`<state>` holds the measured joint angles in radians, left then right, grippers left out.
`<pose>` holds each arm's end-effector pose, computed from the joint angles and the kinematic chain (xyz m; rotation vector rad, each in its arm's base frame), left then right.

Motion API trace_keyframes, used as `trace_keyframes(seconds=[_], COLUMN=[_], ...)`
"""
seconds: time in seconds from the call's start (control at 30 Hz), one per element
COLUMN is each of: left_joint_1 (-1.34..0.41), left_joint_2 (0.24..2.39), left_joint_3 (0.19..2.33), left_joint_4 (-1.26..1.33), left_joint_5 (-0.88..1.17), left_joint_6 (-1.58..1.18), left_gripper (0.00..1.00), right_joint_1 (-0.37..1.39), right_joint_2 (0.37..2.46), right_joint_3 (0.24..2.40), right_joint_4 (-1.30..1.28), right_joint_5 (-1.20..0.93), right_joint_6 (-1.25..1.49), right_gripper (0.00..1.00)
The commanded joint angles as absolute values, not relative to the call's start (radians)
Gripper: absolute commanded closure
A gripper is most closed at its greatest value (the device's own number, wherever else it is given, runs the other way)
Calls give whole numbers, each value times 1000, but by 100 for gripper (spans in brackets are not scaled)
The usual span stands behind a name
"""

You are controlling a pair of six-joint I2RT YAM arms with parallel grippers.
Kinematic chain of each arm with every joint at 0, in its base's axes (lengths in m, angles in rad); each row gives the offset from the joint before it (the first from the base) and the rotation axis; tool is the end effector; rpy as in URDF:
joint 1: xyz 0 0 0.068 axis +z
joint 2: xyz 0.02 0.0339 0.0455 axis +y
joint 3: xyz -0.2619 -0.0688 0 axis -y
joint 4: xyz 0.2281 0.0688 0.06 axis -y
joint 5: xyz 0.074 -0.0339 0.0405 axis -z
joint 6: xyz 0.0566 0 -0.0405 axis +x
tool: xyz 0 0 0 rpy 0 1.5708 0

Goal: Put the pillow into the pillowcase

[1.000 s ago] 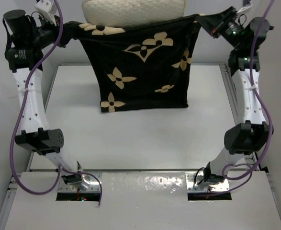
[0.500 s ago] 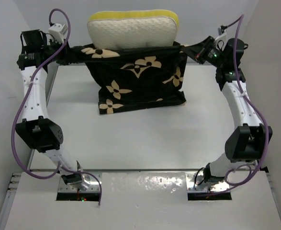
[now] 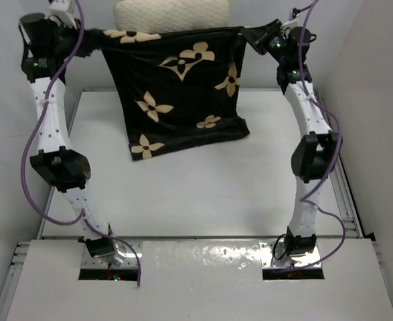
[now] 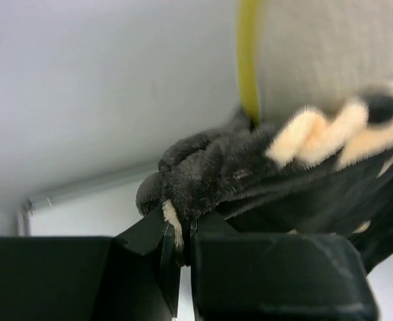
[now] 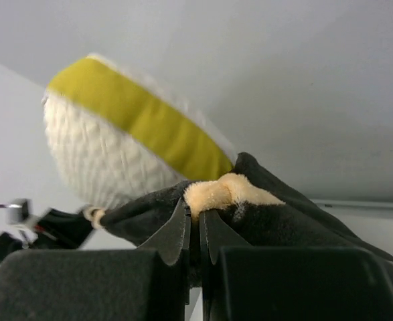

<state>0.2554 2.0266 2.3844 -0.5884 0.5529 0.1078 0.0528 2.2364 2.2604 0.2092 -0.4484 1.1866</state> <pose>0.4399 0.0841 0.4568 0.2602 1.7533 -0.2351 0.5279 0.0525 0.4138 0.4215 1.4333 1.3213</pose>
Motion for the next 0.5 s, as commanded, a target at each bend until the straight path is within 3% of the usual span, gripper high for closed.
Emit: trace_keyframes(seconds=[0.0, 0.1, 0.2, 0.33, 0.47], left_joint_1=[398, 451, 448, 419, 414], left_joint_2=[1824, 1719, 1652, 1539, 1477], left_joint_3=[2607, 2538, 2455, 2182, 1984], left_joint_4=[-238, -182, -293, -423, -808], left_joint_5=[449, 586, 739, 833, 833], left_joint_6=[37, 15, 53, 148, 485], left_gripper=[100, 100, 100, 100, 100], right_joint_1=[-66, -90, -84, -32, 35], right_joint_2=[1872, 1715, 1563, 1407, 1307], right_joint_3=[2154, 2024, 1782, 1417, 1130], right_joint_4=[542, 560, 603, 572, 444], right_joint_5=[-277, -391, -475, -540, -626], right_joint_6=[1139, 1107, 1128, 1062, 922], right_gripper=[100, 100, 100, 100, 100])
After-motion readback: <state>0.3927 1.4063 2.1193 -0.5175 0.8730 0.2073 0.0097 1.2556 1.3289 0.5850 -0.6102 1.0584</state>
